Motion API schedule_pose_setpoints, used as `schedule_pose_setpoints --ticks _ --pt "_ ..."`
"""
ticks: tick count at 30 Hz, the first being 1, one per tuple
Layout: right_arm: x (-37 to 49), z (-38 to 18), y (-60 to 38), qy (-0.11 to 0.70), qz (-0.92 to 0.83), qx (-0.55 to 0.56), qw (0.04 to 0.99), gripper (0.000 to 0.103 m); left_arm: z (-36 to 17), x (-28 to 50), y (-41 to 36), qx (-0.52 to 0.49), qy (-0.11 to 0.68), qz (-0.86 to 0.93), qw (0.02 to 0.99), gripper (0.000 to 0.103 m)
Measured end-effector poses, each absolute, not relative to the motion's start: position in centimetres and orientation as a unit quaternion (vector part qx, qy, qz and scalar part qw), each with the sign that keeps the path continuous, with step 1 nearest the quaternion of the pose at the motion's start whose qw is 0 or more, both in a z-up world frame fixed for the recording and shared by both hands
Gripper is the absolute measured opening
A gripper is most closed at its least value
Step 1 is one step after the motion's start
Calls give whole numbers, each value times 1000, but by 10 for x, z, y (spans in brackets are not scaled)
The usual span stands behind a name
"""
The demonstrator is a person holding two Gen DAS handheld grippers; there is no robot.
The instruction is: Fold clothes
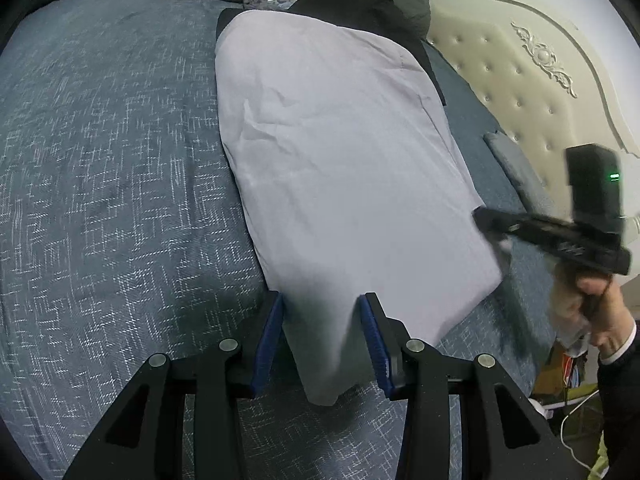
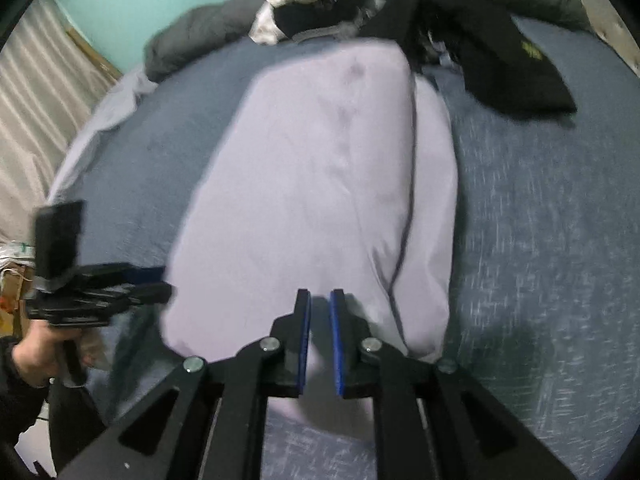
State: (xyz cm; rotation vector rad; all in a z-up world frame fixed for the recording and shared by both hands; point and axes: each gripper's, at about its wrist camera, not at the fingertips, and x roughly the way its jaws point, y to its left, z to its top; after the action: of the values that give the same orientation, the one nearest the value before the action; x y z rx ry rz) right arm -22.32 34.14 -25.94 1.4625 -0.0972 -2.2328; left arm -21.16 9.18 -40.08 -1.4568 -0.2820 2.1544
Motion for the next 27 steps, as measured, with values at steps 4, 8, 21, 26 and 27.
schedule_pose_setpoints --ticks 4,8,21,26,27 --pt "-229 -284 342 -32 -807 551 209 1 -405 -211 96 -540 -100 794 262 44" --pt "-230 -278 342 -31 -804 555 211 0 -406 -215 97 -539 -106 792 266 45" --pt "-304 -251 320 -23 -829 521 200 1 -413 -227 101 -527 -117 797 271 46" --pt "-315 -271 335 -7 -822 544 168 1 -414 -232 89 -532 -123 790 278 48" --pt "-316 -266 337 -15 -825 538 172 1 -414 -232 90 -532 -122 790 279 48"
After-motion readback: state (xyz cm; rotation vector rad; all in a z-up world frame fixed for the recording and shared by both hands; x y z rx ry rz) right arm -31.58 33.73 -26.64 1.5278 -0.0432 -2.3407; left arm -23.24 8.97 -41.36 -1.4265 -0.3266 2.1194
